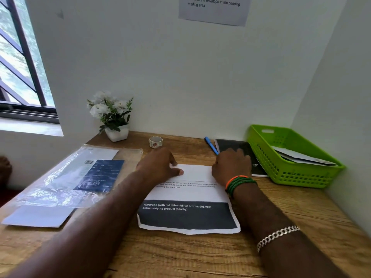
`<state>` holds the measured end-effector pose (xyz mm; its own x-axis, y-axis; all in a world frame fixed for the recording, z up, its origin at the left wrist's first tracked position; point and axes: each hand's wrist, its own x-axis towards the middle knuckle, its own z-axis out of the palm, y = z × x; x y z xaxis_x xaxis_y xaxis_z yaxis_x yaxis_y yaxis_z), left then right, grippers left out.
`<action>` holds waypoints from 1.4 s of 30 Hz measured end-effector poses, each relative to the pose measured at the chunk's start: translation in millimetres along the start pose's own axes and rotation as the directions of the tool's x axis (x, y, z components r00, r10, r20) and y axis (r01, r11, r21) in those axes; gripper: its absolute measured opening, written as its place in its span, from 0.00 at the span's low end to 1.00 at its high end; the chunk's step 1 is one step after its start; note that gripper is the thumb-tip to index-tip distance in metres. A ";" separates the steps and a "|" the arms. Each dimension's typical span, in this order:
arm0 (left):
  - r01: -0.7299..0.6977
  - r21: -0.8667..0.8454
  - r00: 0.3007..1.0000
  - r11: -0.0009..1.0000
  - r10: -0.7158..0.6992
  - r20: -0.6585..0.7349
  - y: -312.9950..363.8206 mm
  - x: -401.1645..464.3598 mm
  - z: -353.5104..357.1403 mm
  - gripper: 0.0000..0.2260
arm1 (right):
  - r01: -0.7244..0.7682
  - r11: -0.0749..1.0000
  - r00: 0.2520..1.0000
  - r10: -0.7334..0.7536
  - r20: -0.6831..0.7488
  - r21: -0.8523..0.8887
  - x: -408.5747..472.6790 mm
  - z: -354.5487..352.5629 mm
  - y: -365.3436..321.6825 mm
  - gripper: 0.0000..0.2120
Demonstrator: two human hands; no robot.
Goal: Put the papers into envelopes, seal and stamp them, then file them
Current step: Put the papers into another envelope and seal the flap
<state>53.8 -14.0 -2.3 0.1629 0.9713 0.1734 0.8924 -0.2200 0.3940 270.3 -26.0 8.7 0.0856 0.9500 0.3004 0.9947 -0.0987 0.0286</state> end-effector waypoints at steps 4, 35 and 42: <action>-0.020 -0.010 1.000 1.000 0.020 -0.009 -1.7 1.6 2.4 0.16 | 0.248 0.934 0.965 -0.262 0.022 0.256 -0.8 8.5 -1.8 0.15; 0.007 -0.136 0.989 0.991 -0.027 -0.147 -43.6 5.8 -31.6 0.03 | 0.262 0.584 0.960 -0.237 -0.147 0.768 12.9 3.8 18.6 0.09; -0.105 -0.270 0.969 0.957 0.038 -0.244 -35.2 8.2 -25.5 0.05 | 0.227 0.610 0.973 -0.176 -0.149 0.760 15.9 5.6 21.4 0.06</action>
<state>13.0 -0.6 8.3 0.0891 0.9109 0.4028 0.7235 -0.3372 0.6024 293.3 -11.3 8.7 -0.1004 0.8975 0.4294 0.6689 0.3804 -0.6387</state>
